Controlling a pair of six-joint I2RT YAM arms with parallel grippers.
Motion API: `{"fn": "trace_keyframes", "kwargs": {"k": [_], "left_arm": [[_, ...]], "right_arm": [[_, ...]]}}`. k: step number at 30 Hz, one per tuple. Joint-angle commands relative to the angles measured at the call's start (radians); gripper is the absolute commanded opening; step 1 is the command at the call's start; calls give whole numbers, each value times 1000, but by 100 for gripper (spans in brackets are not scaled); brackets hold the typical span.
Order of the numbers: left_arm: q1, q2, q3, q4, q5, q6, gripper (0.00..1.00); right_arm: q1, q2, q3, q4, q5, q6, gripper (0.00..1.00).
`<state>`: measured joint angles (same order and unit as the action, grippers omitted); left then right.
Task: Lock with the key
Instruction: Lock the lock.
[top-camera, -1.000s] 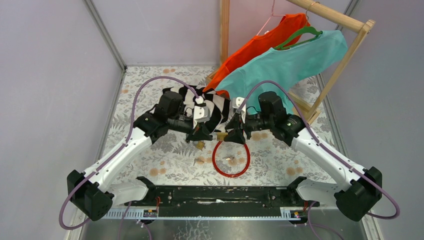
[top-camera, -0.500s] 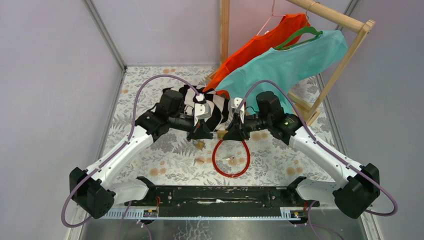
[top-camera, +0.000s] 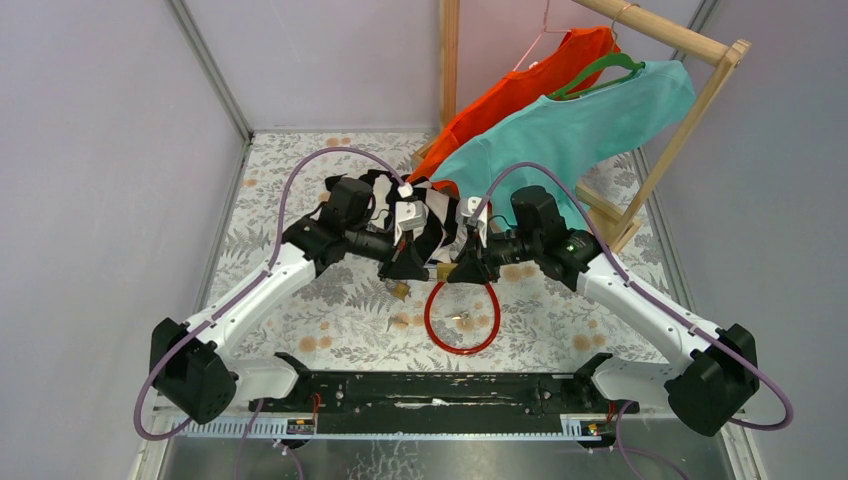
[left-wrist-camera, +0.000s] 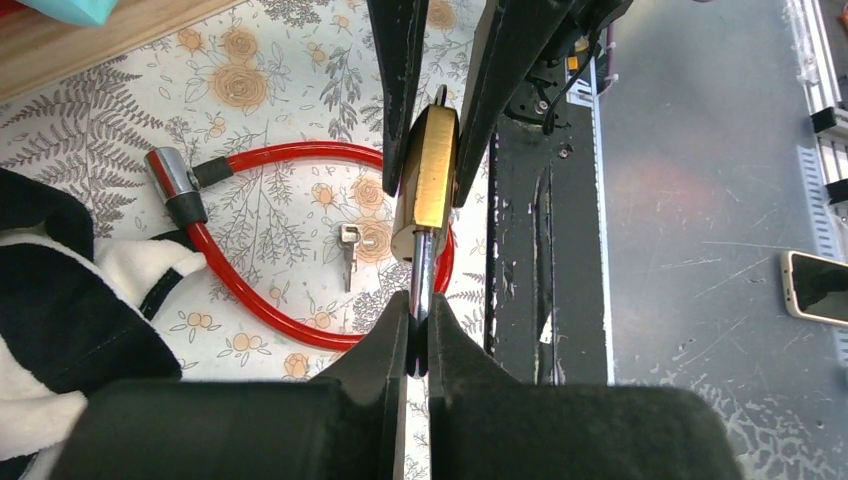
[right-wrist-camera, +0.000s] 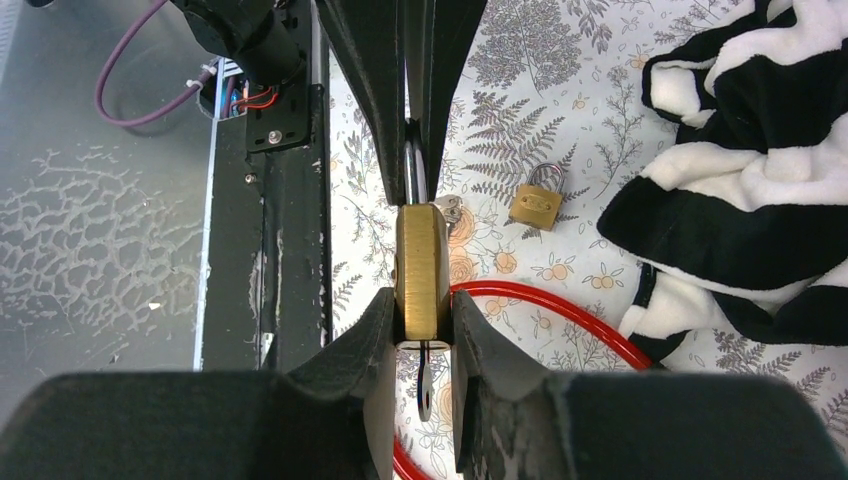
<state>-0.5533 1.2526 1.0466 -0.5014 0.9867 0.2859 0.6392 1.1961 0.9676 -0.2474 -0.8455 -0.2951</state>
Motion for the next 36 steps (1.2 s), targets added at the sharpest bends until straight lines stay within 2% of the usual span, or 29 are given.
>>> {"fn": "trace_keyframes", "kwargs": {"k": [1, 10, 19, 28, 36], "left_arm": [[-16, 14, 17, 227, 63, -82, 0], [-25, 36, -12, 329, 82, -175, 0], [-51, 64, -1, 330, 40, -162, 0], [-60, 40, -10, 295, -43, -76, 0], [-68, 31, -14, 288, -50, -62, 0]], "right_arm": [[28, 1, 10, 183, -18, 68, 0], [32, 31, 8, 258, -35, 148, 0], [32, 51, 27, 279, -151, 202, 0], [33, 56, 34, 258, -184, 189, 0], [33, 70, 48, 266, -208, 214, 0]]}}
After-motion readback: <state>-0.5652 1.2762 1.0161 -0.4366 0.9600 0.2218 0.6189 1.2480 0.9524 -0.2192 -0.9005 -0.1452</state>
